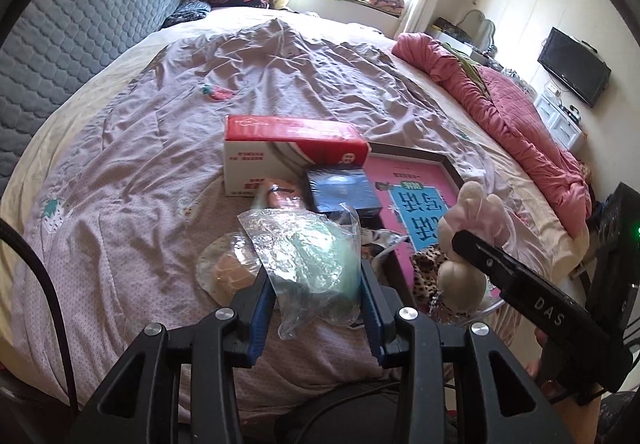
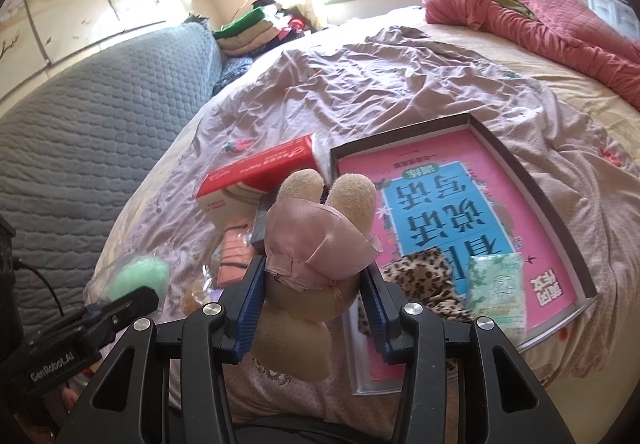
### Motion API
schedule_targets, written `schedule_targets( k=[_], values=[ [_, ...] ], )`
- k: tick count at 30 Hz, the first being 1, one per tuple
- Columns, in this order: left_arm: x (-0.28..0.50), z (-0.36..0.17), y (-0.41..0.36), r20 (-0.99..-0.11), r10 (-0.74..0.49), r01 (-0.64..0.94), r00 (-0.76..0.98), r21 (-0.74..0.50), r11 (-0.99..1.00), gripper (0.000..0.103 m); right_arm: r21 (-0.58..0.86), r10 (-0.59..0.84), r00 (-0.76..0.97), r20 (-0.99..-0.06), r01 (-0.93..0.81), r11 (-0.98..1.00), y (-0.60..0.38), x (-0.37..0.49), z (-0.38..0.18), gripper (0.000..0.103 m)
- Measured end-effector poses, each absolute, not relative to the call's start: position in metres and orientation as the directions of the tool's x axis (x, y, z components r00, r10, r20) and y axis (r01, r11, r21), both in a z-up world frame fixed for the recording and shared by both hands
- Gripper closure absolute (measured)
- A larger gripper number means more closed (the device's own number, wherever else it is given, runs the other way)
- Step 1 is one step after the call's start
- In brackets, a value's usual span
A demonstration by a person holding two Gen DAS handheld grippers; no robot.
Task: Organize soft objects
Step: 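Lift the plastic bag with the left tool while the right tool lifts the bunny toward the tray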
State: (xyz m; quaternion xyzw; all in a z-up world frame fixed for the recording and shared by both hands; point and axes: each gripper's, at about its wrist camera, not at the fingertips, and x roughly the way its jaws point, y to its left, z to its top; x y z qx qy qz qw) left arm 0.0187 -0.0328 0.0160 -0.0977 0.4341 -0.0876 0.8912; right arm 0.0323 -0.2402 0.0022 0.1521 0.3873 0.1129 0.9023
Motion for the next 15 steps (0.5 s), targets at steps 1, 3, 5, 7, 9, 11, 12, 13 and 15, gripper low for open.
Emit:
schedule_targets(
  k=[1, 3, 5, 7, 9, 11, 12, 13, 15],
  values=[
    [0.018, 0.016, -0.035, -0.757, -0.243, 0.076, 0.606, -0.248, 0.966, 0.063, 0.365, 0.320, 0.678, -0.662, -0.082, 0.928, -0.243, 0.032, 0.003, 0.055],
    [0.018, 0.018, -0.040, -0.757, -0.247, 0.088, 0.605, -0.245, 0.966, 0.063, 0.367, 0.315, 0.686, -0.656, -0.075, 0.927, -0.249, 0.031, 0.006, 0.055],
    [0.017, 0.019, -0.046, -0.759, -0.246, 0.099, 0.602, -0.235, 0.967, 0.063, 0.371, 0.312, 0.693, -0.650, -0.069, 0.926, -0.253, 0.029, 0.009, 0.055],
    [0.016, 0.020, -0.051, -0.758, -0.246, 0.107, 0.604, -0.229, 0.968, 0.063, 0.377, 0.310, 0.698, -0.645, -0.062, 0.924, -0.259, 0.029, 0.011, 0.055],
    [0.015, 0.022, -0.055, -0.759, -0.246, 0.114, 0.602, -0.224, 0.968, 0.063, 0.381, 0.305, 0.704, -0.642, -0.052, 0.923, -0.265, 0.028, 0.013, 0.055],
    [0.014, 0.024, -0.058, -0.757, -0.248, 0.120, 0.605, -0.221, 0.968, 0.063, 0.388, 0.303, 0.709, -0.637, -0.045, 0.921, -0.270, 0.027, 0.014, 0.055],
    [0.013, 0.025, -0.061, -0.757, -0.248, 0.125, 0.605, -0.218, 0.968, 0.063, 0.389, 0.301, 0.712, -0.634, -0.043, 0.920, -0.272, 0.027, 0.016, 0.055],
    [0.012, 0.027, -0.063, -0.756, -0.248, 0.129, 0.606, -0.214, 0.968, 0.063, 0.390, 0.299, 0.715, -0.632, -0.040, 0.920, -0.275, 0.027, 0.017, 0.055],
    [0.012, 0.029, -0.067, -0.755, -0.261, 0.141, 0.602, -0.222, 0.965, 0.063, 0.387, 0.291, 0.725, -0.625, -0.036, 0.921, -0.279, 0.025, 0.021, 0.055]
  ],
)
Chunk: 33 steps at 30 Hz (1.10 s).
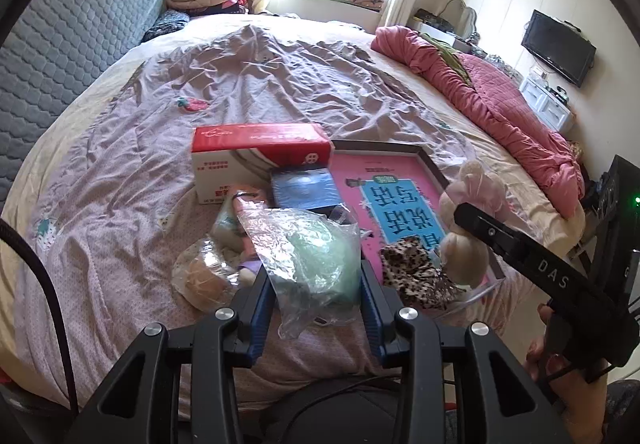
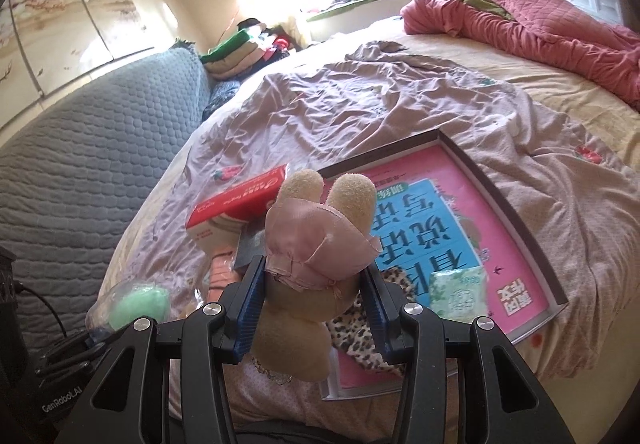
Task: Organize soft objects
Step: 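Lift the plastic bag with the left tool while the right tool lifts the bunny toward the tray, then move the bag over the tray with the left tool while the right tool brings the bunny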
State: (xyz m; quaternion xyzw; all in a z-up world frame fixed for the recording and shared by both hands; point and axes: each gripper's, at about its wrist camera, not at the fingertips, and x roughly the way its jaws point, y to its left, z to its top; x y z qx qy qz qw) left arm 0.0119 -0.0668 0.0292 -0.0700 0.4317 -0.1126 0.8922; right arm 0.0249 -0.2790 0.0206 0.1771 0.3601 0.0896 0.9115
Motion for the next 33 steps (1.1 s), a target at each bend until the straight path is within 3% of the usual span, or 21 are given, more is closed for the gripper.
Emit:
schedule_targets(
  k=[33],
  values=[
    [0.021, 0.060, -0.137, -0.725, -0.331, 0.278, 0.604, -0.197, 0.940, 0.063, 0.408, 0.201, 0.800, -0.565, 0.059, 0.911, -0.352, 0.016, 0.048, 0.055]
  ],
)
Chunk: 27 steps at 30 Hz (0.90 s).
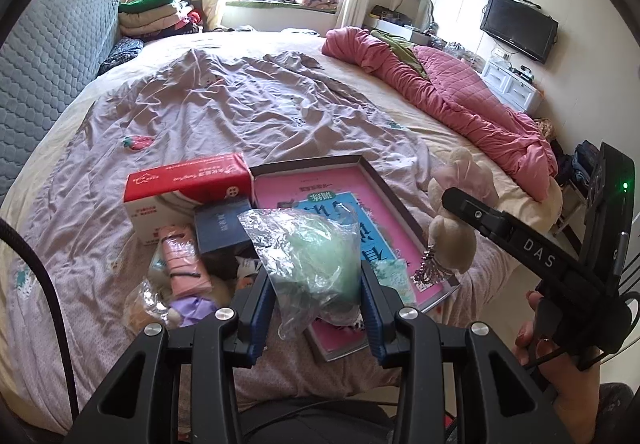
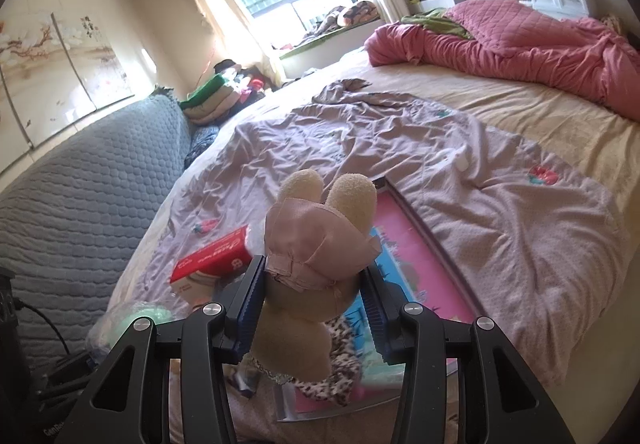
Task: Organize soft objects
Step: 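Move the bag over the tray with the left tool while the right tool brings the bunny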
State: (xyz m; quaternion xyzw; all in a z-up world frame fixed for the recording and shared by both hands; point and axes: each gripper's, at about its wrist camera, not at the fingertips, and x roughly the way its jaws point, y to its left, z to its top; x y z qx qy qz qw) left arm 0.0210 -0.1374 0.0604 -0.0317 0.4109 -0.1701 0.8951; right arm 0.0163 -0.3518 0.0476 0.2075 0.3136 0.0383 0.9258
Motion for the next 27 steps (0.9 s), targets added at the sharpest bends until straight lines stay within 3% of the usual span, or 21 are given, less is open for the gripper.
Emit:
schedule_targets(
  k=[9, 27],
  values=[
    [0.030, 0.057, -0.153, -0.733, -0.337, 0.297, 0.591, -0.190, 0.936, 0.063, 0.381, 0.156, 0.814, -0.560, 0.085, 0.921, -0.369, 0.015, 0.049, 0.055],
    [0.049, 0.000, -0.195, -0.811, -0.355, 0.345, 0.466, -0.203, 0.917, 0.063, 0.300, 0.104, 0.729, -0.676, 0.144, 0.943, -0.389, 0.029, 0.004, 0.055]
  ],
)
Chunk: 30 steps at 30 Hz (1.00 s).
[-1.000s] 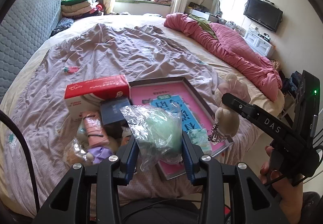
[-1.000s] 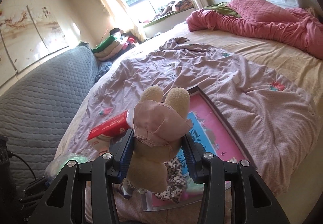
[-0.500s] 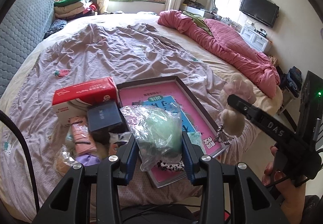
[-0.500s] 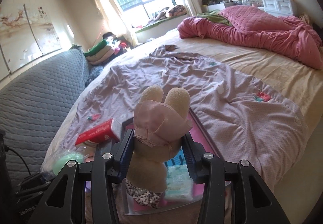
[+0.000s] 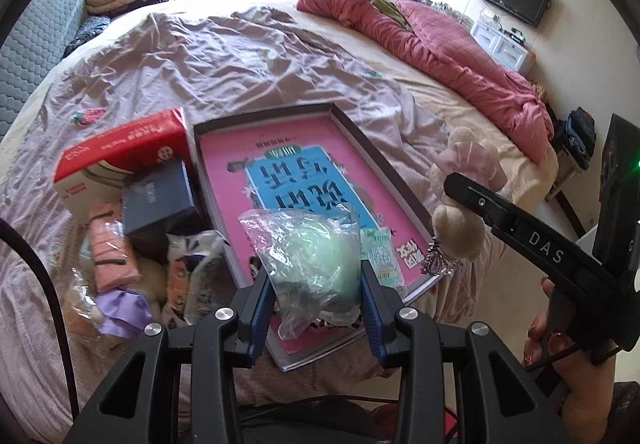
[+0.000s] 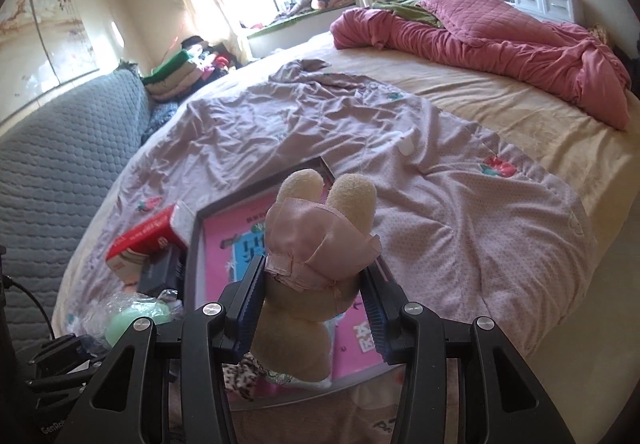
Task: Organize soft objects
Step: 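Move the bag over the tray with the left tool while the right tool brings the bunny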
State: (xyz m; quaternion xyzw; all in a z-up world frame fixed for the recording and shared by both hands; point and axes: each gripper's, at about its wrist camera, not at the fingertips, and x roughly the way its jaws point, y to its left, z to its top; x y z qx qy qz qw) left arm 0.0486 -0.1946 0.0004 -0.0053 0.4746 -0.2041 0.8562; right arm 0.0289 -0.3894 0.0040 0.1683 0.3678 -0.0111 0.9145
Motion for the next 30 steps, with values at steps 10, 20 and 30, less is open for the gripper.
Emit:
schedule_targets(
  k=[10, 20, 30],
  values=[
    [0.055, -0.031, -0.212, -0.844, -0.363, 0.359, 0.395, -0.222, 0.906, 0.063, 0.246, 0.056, 0.698, -0.714, 0.175, 0.953, -0.398, 0.033, -0.014, 0.055],
    [0.063, -0.055, -0.221, -0.869, -0.345, 0.350, 0.355, -0.218, 0.911, 0.063, 0.227, 0.048, 0.669, -0.742, 0.182, 0.957, -0.400, 0.038, -0.029, 0.055],
    [0.074, -0.065, -0.221, -0.875, -0.341, 0.338, 0.345, -0.223, 0.914, 0.063, 0.179, 0.036, 0.621, -0.783, 0.169, 0.969, -0.394, 0.047, -0.049, 0.055]
  ],
)
